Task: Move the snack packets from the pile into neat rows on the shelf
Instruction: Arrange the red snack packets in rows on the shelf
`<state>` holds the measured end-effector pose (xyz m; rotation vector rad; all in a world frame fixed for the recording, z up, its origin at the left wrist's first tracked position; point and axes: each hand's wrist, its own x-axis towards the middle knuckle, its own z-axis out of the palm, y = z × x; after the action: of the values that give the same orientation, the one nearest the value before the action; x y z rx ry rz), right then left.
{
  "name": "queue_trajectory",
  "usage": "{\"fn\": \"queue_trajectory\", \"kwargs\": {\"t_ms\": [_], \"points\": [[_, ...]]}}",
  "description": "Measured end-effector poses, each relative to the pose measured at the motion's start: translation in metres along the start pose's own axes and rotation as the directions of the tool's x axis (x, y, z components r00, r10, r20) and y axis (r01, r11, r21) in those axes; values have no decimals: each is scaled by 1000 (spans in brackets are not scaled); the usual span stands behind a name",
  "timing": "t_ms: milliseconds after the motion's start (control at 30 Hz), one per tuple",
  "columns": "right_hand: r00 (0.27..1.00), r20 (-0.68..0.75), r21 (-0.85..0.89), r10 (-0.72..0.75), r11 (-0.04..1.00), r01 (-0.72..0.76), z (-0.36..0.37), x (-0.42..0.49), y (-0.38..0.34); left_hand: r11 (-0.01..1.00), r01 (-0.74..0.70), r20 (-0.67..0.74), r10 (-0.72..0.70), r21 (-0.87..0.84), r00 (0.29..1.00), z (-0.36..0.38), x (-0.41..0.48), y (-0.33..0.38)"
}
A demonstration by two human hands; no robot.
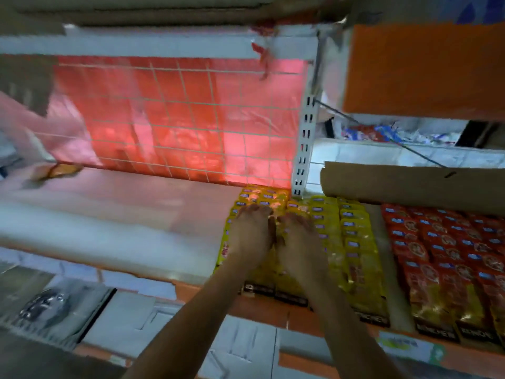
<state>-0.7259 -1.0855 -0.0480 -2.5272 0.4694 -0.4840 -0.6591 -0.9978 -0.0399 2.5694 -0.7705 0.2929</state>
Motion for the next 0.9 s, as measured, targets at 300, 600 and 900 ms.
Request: {"fn": "queue_trajectory", "kwargs": {"t_ms": [300,600,900], "points": [[994,36,57,-104,993,102,139,63,-167,993,117,-85,-117,1,989,-61,36,-208],[981,112,90,-158,985,149,242,111,-292,955,296,-111,-291,25,950,-108,56,-362],[897,347,-22,-273,954,299,314,162,-381,844,505,-70,-501,179,863,-133,86,-497]]}}
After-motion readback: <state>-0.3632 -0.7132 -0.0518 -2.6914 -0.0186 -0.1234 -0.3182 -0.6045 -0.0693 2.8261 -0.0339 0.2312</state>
